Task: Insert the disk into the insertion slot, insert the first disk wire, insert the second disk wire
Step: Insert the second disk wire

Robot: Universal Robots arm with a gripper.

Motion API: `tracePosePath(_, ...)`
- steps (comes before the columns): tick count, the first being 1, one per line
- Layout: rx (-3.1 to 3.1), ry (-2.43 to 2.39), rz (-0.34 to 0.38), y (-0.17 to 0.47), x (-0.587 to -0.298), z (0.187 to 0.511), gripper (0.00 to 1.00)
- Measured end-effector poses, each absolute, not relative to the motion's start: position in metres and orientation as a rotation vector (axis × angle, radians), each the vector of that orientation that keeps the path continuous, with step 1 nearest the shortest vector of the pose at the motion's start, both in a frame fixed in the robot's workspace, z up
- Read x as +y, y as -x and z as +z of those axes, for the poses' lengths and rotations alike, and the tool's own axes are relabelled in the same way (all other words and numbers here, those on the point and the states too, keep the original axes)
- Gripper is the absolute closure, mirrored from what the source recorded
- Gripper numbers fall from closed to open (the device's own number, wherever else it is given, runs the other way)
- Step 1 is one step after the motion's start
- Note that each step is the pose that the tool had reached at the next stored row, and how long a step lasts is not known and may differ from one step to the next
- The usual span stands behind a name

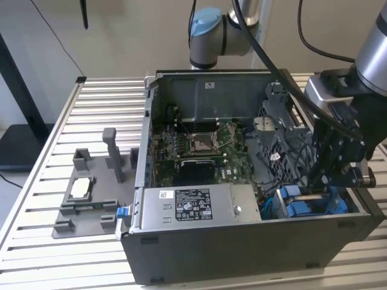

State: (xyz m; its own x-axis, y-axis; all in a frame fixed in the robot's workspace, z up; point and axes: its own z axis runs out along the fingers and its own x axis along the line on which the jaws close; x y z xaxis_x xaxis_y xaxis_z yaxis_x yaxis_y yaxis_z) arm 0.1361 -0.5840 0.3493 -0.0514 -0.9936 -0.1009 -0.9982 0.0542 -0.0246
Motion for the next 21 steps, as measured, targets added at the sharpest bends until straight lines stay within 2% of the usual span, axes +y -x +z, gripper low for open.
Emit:
tracePosePath(8,2.209,2.095,0.088,-0.13,-0.584,0.374,0.76)
tracePosePath(16,2.203,2.089,0.1,-0.113,-0.582,0.382,0.76)
tracePosePath(21,2.202,2.088,0.1,-0.105,-0.566,0.382,0.76)
